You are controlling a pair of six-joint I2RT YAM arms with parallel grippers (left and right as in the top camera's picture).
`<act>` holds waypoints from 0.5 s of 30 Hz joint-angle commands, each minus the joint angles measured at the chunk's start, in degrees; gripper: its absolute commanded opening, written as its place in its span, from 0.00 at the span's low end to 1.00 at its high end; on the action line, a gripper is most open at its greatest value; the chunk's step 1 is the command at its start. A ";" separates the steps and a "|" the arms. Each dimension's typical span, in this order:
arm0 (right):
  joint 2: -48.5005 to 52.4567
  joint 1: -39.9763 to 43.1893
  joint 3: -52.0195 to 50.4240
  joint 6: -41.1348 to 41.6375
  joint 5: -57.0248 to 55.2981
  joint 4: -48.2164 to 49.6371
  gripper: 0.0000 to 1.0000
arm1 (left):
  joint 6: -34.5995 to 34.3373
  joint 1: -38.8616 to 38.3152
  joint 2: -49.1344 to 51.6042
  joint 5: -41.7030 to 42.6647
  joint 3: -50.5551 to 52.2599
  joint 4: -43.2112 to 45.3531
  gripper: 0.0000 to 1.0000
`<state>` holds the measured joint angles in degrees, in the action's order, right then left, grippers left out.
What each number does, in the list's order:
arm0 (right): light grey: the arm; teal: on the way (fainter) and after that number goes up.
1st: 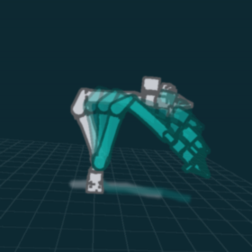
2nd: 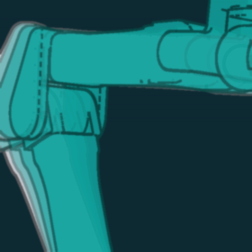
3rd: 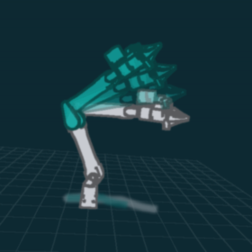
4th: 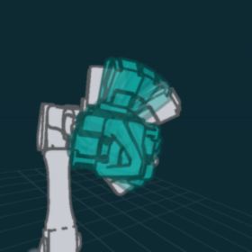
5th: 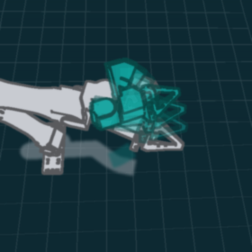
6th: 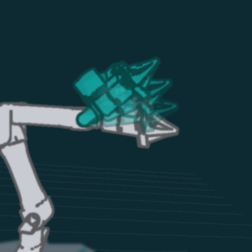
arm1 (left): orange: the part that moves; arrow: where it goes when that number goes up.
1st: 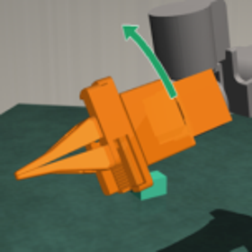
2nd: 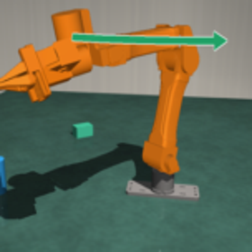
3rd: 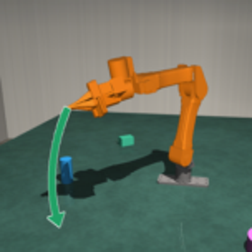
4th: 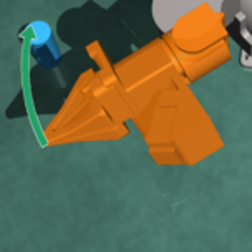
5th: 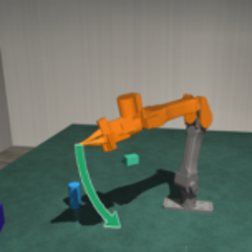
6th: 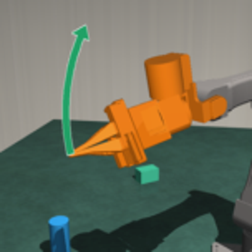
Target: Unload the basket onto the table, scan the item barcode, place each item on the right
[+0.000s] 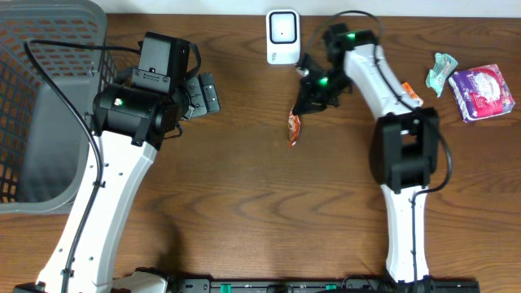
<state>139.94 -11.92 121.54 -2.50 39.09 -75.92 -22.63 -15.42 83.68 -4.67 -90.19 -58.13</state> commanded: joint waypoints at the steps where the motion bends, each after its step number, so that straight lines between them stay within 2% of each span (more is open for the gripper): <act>1: -1.99 4.50 -7.19 -7.56 11.72 -0.28 0.01 | 0.31 0.24 -0.11 -0.52 -0.79 -0.11 0.98; 5: -1.99 10.05 -13.81 -8.17 14.25 0.00 0.01 | 0.31 0.24 -0.11 -0.52 -0.79 -0.11 0.98; 12: -3.34 15.50 -14.64 -10.78 10.51 -5.99 0.01 | 0.31 0.24 -0.11 -0.52 -0.79 -0.11 0.98; 13: -3.93 15.39 -14.64 -11.10 10.51 -6.14 0.02 | 0.31 0.24 -0.11 -0.52 -0.79 -0.11 0.98; 15: -5.35 14.56 -14.60 -11.06 10.56 -5.55 0.10 | 0.31 0.24 -0.11 -0.52 -0.79 -0.11 0.98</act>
<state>138.56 4.45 106.74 -11.00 48.27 -81.73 -22.65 -15.42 83.68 -4.67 -90.19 -58.11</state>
